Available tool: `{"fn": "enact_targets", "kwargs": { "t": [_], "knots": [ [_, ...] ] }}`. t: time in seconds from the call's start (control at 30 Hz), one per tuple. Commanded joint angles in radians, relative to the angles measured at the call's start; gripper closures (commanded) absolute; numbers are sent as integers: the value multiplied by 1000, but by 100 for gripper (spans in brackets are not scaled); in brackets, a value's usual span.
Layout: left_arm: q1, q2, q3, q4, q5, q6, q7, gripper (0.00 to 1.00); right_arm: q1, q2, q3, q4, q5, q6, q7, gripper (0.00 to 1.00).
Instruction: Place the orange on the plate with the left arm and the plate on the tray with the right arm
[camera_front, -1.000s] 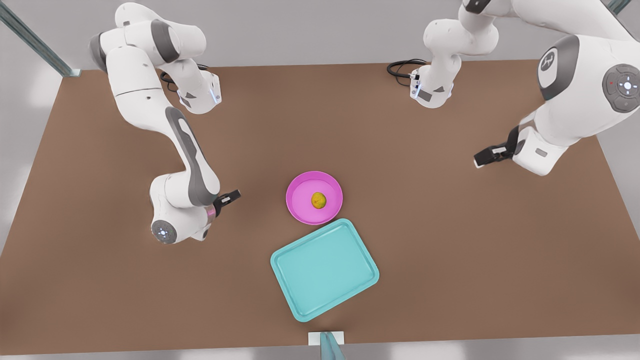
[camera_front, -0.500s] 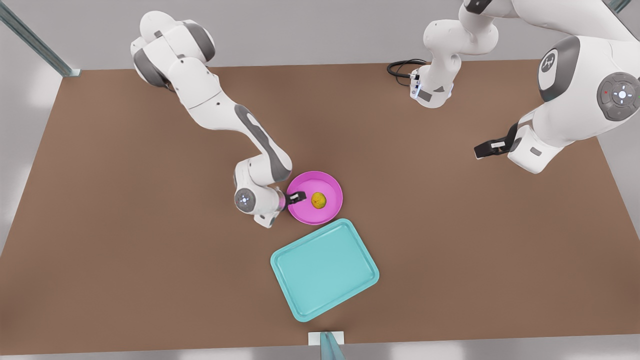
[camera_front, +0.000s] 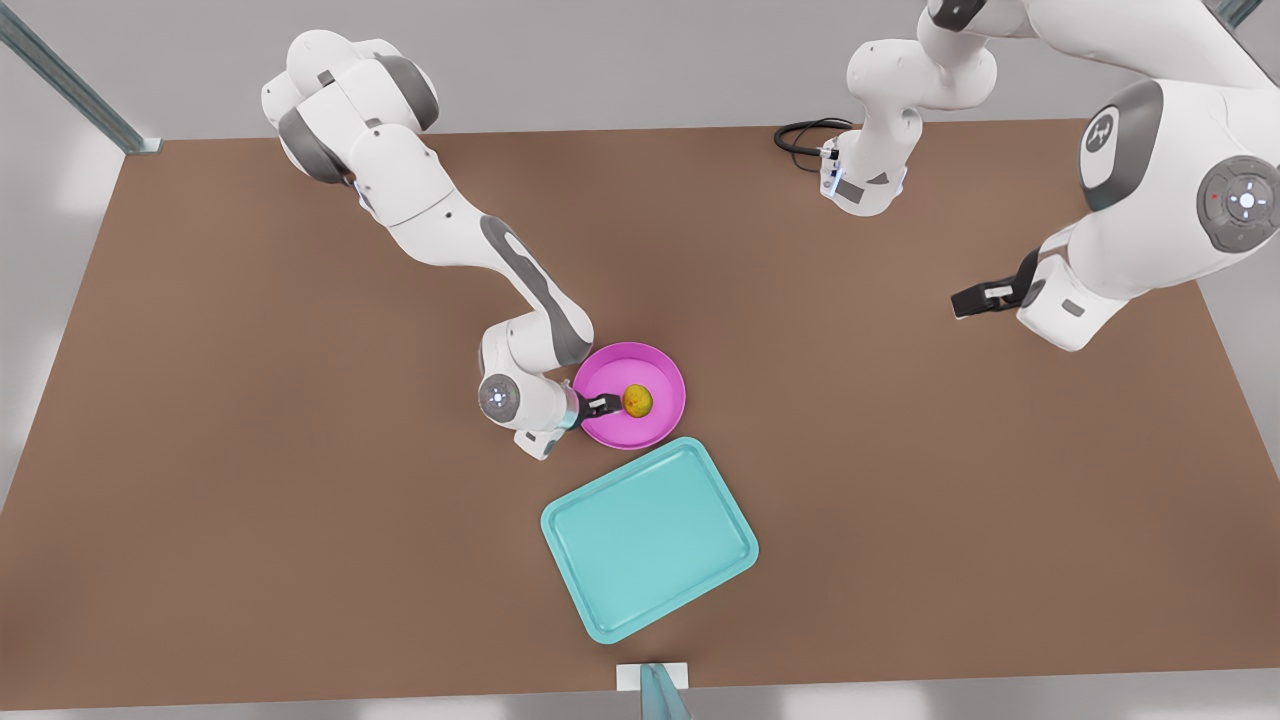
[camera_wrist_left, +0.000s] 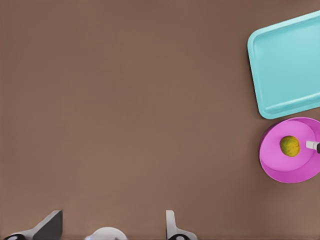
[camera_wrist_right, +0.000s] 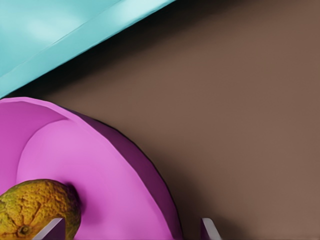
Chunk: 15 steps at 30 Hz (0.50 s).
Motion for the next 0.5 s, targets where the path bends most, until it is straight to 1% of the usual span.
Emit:
{"fn": "enact_targets", "kwargs": {
  "t": [0.0, 0.07, 0.1, 0.17, 0.23, 0.27, 0.33, 0.43, 0.47],
  "knots": [
    [-1, 0, 2, 2, -6, -11, -1, 0, 1, 1, 0, 0, 1, -2, -30, 0],
    [0, 0, 2, 2, -3, -11, -5, 0, -1, 3, 0, 1, 1, -10, -30, 0],
    [0, 0, 27, 2, -4, -11, -3, 0, -2, 3, 0, 4, 1, -15, -36, 21],
    [-1, 1, 28, 0, -30, -71, 0, 0, -5, 3, 2, 8, 1, -25, -37, 51],
    [0, 1, 30, 0, -32, -76, 3, 0, -8, 3, 2, 9, 1, -38, -36, 65],
    [0, 1, 34, 0, -32, -76, 3, 0, -8, 1, 2, 11, 1, -51, -36, 69],
    [3, 6, 38, 0, -34, -74, 8, 0, -10, 1, 2, 14, 3, -58, -34, 74],
    [2, 6, 36, 0, -34, -74, 5, 0, -11, 0, 2, 21, 3, -59, -36, 79],
    [2, 6, 36, 0, -34, -74, 5, 0, -13, 0, 2, 21, 1, -59, -37, 79]
  ]
}}
